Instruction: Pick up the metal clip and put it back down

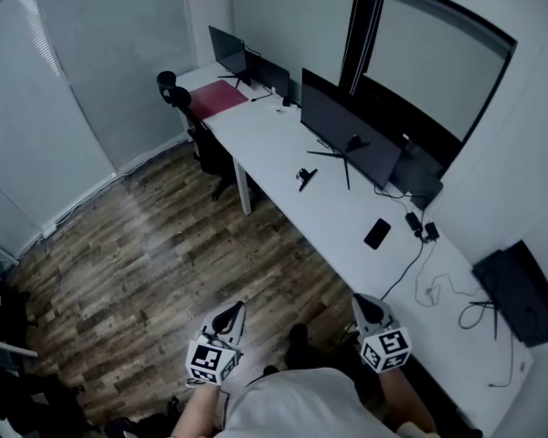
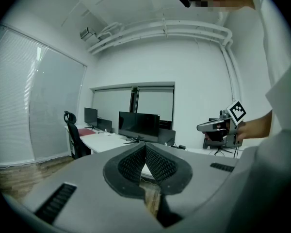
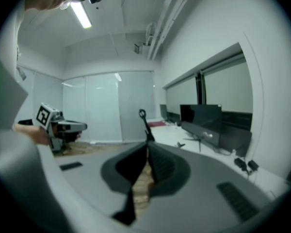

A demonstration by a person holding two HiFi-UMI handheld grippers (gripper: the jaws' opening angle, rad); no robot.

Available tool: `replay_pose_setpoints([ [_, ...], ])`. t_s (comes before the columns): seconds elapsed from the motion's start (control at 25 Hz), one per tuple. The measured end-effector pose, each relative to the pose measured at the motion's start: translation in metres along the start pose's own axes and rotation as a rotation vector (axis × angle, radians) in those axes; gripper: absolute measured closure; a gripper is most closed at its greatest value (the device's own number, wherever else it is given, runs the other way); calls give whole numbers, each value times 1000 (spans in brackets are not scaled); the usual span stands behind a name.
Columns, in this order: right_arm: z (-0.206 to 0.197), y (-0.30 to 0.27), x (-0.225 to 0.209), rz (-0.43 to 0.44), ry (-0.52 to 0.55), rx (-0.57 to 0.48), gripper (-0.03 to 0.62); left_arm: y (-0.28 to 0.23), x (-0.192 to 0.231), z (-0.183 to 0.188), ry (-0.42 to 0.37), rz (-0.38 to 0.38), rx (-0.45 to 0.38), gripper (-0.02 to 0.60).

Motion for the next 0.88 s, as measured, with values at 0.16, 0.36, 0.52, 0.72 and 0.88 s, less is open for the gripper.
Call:
replay_pose_setpoints([
  [0.16, 11, -26, -17, 10, 2, 7, 560, -25, 9, 10, 3, -6, 19, 551],
  [0.36, 25, -62, -45, 17, -8, 20, 560, -65, 25, 24, -13, -6, 27, 551],
  [0.52, 36, -91, -70, 28, -21, 38, 560, -98, 36, 37, -6, -5, 44, 551],
  [0.72, 50, -125, -101, 52, -6, 55, 560, -139, 45, 53, -2, 4, 64, 551],
  [0.88, 57, -150, -127, 71, 3, 66, 560, -169, 49, 62, 13, 16, 79, 551],
])
Point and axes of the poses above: the fingertips, and each gripper's own axes: y backward along the fingers, x to its left, z out of its top, the point moved 7 cm from there along y, backward along the fingers, and after that the axes turned 11 degrees about x, right-handed, at the moved point
